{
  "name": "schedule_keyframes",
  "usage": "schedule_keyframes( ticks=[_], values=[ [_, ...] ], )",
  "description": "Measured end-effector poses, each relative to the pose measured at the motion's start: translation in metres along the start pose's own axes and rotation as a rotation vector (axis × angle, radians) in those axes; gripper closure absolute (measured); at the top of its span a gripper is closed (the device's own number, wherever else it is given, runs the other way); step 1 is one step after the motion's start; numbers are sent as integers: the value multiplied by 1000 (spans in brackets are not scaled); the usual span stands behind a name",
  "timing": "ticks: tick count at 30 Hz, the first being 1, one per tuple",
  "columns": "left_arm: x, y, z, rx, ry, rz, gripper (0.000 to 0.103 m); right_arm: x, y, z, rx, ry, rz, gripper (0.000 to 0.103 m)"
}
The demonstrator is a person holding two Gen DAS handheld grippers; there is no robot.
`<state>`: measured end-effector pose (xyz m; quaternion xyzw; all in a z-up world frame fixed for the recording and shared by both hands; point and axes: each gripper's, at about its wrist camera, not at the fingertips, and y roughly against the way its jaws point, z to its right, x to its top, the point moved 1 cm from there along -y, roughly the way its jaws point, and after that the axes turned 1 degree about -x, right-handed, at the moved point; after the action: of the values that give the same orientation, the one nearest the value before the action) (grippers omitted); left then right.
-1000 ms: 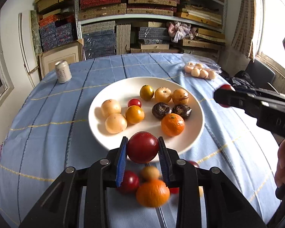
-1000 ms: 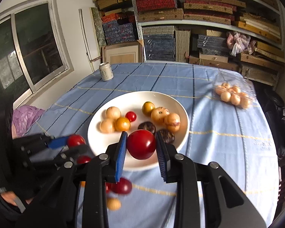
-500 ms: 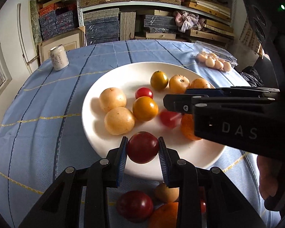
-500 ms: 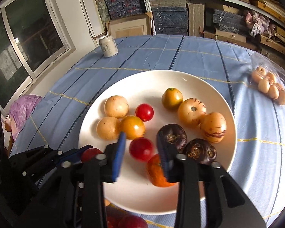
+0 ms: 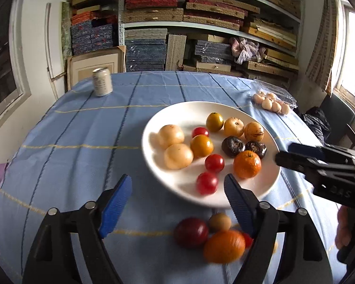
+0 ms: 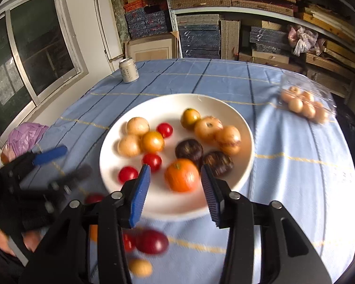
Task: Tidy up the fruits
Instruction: 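Move both grippers back toward the remaining fruit pile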
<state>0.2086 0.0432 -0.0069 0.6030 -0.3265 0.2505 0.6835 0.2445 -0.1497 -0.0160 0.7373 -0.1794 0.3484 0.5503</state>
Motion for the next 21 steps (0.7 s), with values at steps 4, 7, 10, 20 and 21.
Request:
schedule_keyframes(
  ticks=[4, 7, 10, 20, 21],
  values=[
    [-19, 19, -10, -13, 23, -6, 21, -45, 19, -11, 7, 33, -16, 41],
    [-38, 23, -12, -36, 30, -26, 20, -77, 17, -27, 25, 65, -50, 40],
    [-53, 19, -10, -32, 20, -42, 20, -96, 10, -40, 24, 97, -68, 40],
    [-71, 10, -19, -71, 84, -73, 20, -108, -17, -54, -5, 123, -113, 60],
    [-72, 10, -18, -73, 80, -75, 20, -107, -17, -54, -6, 123, -109, 67]
  ],
)
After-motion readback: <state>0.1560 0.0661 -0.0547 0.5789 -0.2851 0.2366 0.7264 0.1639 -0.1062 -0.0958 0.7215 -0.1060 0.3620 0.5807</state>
